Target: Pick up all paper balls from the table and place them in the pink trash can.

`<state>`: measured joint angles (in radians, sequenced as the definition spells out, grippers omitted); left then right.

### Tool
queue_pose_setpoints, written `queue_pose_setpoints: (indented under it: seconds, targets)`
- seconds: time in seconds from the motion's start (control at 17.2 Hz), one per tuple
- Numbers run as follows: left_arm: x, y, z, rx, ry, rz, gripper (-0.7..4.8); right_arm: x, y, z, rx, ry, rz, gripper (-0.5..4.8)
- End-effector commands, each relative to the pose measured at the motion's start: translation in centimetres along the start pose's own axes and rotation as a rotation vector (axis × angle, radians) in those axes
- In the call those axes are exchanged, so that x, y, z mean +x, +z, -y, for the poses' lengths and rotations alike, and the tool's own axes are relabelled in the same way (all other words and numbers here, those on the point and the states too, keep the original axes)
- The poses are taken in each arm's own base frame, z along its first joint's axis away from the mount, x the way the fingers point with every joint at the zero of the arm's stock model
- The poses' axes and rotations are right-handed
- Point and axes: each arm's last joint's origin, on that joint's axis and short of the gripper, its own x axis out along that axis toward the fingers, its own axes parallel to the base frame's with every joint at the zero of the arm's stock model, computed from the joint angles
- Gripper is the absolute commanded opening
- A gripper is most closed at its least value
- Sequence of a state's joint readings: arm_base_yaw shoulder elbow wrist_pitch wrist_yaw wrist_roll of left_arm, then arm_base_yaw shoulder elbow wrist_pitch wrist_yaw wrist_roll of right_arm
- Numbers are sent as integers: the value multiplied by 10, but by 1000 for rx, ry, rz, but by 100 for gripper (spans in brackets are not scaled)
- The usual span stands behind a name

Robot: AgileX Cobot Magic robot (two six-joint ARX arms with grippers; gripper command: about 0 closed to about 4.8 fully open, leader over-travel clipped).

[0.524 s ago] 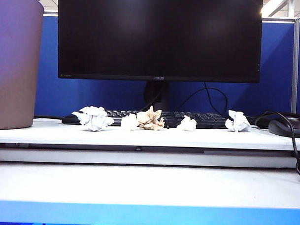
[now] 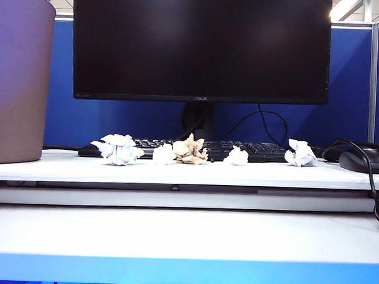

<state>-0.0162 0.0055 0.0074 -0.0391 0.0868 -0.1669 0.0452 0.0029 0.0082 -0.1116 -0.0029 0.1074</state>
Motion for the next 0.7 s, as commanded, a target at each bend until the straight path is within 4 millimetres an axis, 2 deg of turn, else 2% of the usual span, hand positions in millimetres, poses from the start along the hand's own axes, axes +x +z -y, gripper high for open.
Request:
queue_pose_setpoints:
  seconds: [0.06,0.12,0.23,0.41,0.47,0.52,0.7]
  targets:
    - [-5,22,13,-273,-372,117,-5,0,1,0,-3,1,17,-5]
    - [-10,36,17,-357,-463,151,-5,0,1,0,-3,1,17,-5]
    - [-23,67,25,-387,-576,223,-5,0,1,0,-3,1,17,-5]
    - [-46,123,38,-316,-623,264,-5,0,1,0,-3,1,17,-5]
    - [-48,143,43,-270,-649,207,-5,0,1,0,-3,1,17,-5]
    - [-44,162,48,-232,-689,108,-5,0,1,0,-3,1,17,-5]
    - [-19,196,54,-188,-776,-97,-5,0,1,0,-3,1,17,-5]
